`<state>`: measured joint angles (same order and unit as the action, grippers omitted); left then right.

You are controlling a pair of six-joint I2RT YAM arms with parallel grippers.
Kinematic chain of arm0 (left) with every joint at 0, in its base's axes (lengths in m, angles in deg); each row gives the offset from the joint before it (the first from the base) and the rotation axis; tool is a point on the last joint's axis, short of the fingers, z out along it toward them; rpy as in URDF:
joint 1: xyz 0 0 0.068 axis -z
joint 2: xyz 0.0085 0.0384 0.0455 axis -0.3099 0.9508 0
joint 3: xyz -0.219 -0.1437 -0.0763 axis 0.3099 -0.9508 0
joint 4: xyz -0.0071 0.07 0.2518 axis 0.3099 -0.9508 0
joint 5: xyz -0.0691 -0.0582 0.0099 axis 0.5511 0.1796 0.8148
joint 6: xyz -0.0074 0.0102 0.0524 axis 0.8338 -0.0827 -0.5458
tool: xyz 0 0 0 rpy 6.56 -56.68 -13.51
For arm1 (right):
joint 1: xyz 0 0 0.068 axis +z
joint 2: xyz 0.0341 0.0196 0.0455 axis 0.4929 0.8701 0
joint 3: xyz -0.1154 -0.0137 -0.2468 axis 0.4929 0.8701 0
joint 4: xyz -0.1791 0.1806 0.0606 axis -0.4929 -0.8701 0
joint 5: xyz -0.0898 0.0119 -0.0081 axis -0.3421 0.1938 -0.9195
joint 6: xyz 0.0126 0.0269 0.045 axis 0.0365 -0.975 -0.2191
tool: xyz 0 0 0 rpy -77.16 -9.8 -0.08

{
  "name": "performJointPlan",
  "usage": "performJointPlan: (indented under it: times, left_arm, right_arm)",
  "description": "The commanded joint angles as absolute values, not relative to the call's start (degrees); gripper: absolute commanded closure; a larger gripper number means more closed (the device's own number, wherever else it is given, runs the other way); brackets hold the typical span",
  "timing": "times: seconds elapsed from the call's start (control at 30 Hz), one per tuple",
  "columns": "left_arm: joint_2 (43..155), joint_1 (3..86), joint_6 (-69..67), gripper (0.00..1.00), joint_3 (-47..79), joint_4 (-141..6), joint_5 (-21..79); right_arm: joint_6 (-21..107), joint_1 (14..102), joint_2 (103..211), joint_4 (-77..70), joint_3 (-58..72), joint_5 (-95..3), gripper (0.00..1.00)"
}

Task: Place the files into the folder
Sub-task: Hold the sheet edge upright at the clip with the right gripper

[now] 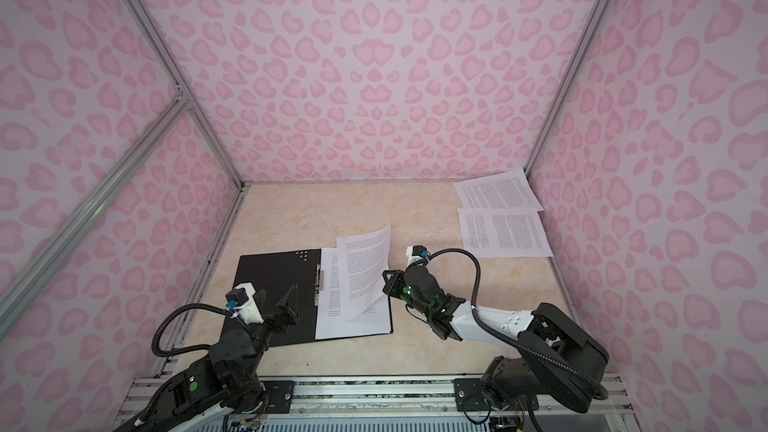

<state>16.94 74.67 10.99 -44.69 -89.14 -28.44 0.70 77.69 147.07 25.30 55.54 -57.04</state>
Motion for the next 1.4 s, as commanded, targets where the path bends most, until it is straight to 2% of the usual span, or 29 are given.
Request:
performJointPlan:
  times: [0.0,1.37]
  left_arm:
    - [16.54,74.65,10.78,0.03,-44.71,-87.74,-28.51]
    - [19.26,74.65,10.74,0.03,-44.71,-86.59,-28.03]
  right_arm:
    - [-0.36,79.00,147.09,28.53,56.43,-60.93,1.00]
    - [-9.80,90.61,157.51,42.55,60.05,-65.23,1.00]
